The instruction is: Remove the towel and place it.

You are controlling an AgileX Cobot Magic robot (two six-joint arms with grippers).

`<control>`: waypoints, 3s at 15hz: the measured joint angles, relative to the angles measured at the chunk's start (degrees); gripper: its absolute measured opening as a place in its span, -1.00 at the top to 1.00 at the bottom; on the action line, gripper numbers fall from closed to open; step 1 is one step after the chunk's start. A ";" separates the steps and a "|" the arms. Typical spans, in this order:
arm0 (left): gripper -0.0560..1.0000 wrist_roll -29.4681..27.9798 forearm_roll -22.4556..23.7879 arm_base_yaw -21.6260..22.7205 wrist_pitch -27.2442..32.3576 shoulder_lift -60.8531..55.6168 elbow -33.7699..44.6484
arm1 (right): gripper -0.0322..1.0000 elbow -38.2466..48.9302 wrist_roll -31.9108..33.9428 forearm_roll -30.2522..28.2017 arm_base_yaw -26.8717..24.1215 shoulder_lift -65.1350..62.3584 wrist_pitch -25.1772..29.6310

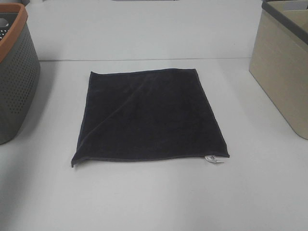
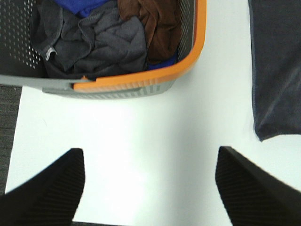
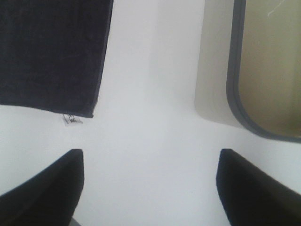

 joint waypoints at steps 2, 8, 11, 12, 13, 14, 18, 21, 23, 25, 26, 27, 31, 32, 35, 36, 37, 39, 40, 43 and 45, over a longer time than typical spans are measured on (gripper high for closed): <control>-0.47 -1.09 0.00 0.00 0.00 -7.10 6.70 | -0.54 6.42 0.00 0.52 0.00 -4.70 0.00; -0.62 -1.26 0.00 0.00 0.00 -27.33 22.46 | -0.54 23.78 0.11 4.13 0.00 -19.42 -3.32; -0.72 -1.20 -0.06 0.00 -0.46 -37.59 27.44 | -0.54 31.46 0.11 4.70 0.00 -27.96 -4.58; -0.73 -1.20 -0.17 0.00 -1.03 -40.97 28.93 | -0.54 33.75 0.11 4.70 0.00 -31.05 -4.87; -0.73 -1.09 -0.52 0.00 -1.72 -45.32 30.88 | -0.54 36.84 0.11 4.70 0.00 -35.18 -5.67; -0.73 -1.09 -1.20 0.00 -2.12 -48.01 32.14 | -0.54 38.79 0.11 4.70 0.00 -37.93 -5.79; -0.73 -0.23 -2.69 0.00 -3.95 -55.98 35.64 | -0.54 43.49 -0.46 4.70 0.00 -47.96 -6.76; -0.73 1.43 -2.69 0.00 -6.76 -59.82 36.27 | -0.54 46.01 -1.60 6.59 0.00 -55.06 -7.68; -0.73 2.92 -2.69 0.00 -8.42 -61.42 37.64 | -0.54 46.07 -1.89 8.19 0.00 -58.96 -8.37; -0.72 3.32 -2.69 0.00 -9.11 -61.59 37.87 | -0.54 46.70 -1.95 8.82 0.00 -61.76 -8.77; -0.70 3.50 -2.69 0.00 -9.28 -61.65 37.87 | -0.54 46.87 -1.95 8.94 0.00 -63.25 -8.88; -0.68 3.67 -2.69 0.00 -9.28 -61.65 37.87 | -0.54 46.98 -1.95 8.94 0.00 -64.69 -9.11; -0.66 4.35 -3.04 0.00 -9.28 -61.65 37.87 | -0.54 46.98 -1.95 8.94 0.00 -72.48 -9.22; -0.66 4.35 -3.04 0.00 -9.28 -61.65 37.87 | -0.54 46.98 -1.95 8.94 0.00 -72.88 -9.22; -0.65 4.58 -3.04 0.00 -9.28 -61.65 37.87 | -0.54 46.98 -1.95 9.00 0.00 -73.05 -9.22; -0.65 4.58 -3.04 0.00 -9.28 -61.65 37.87 | -0.54 46.98 -1.95 9.00 0.00 -73.05 -9.22; -0.65 4.58 -3.04 0.00 -9.28 -61.65 37.87 | -0.54 46.98 -1.95 9.00 0.00 -73.05 -9.22; -0.65 4.58 -3.04 0.00 -9.28 -61.65 37.87 | -0.54 46.98 -1.95 9.05 0.00 -73.05 -9.22; -0.65 4.58 -3.04 0.00 -9.28 -61.65 37.87 | -0.54 46.98 -1.95 9.05 0.00 -73.05 -9.22; -0.65 4.58 -3.04 0.00 -9.28 -61.65 37.87 | -0.54 46.98 -1.95 9.05 0.00 -73.05 -9.22; -0.65 4.58 -3.04 0.00 -9.28 -61.65 37.87 | -0.54 46.98 -1.95 9.05 0.00 -73.05 -9.22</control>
